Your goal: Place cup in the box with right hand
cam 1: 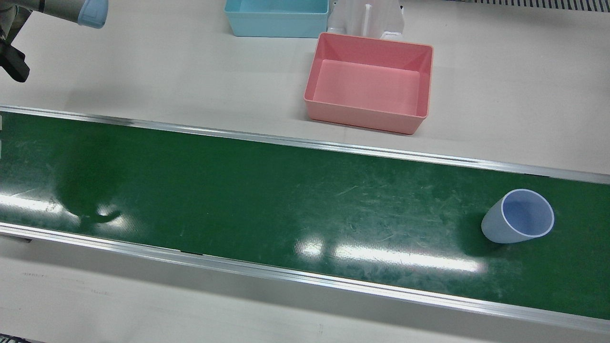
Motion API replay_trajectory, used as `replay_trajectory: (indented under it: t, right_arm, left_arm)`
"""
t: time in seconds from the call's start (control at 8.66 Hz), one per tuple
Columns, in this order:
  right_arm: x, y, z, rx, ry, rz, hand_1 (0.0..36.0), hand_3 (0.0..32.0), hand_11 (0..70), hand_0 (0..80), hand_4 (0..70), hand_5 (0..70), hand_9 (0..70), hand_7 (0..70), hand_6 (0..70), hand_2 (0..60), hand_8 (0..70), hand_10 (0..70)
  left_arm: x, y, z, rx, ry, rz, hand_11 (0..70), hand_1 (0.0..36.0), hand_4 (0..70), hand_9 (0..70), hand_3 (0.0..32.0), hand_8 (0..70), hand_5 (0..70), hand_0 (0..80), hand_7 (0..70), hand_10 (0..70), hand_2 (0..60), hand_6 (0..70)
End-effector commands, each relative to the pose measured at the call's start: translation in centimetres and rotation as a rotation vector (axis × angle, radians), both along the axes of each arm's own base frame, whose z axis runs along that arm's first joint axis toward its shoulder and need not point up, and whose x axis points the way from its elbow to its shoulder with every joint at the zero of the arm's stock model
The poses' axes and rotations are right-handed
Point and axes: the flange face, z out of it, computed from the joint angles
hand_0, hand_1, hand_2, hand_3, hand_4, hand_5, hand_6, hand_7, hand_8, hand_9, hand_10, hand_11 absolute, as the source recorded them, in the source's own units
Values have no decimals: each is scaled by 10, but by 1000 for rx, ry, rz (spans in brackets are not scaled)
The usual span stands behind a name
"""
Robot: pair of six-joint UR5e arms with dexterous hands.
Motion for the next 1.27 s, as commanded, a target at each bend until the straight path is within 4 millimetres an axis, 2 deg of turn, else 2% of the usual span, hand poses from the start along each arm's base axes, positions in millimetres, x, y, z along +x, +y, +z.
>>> replay_trajectory:
  t: [0.0, 1.16]
  right_arm:
    - [0, 0, 2, -4, 1, 0, 360, 0, 700, 800, 294, 266, 700, 700, 364, 600, 700, 549]
    - [-3, 0, 4, -8, 3, -7, 360, 0, 700, 800, 302, 266, 700, 700, 364, 600, 699, 548]
  left_arm:
    - [0, 0, 0, -1, 0, 0, 0, 0, 0, 0, 0, 0, 0, 0, 0, 0, 0, 0]
    - [0, 0, 0, -1, 0, 0, 0, 0, 0, 0, 0, 0, 0, 0, 0, 0, 0, 0]
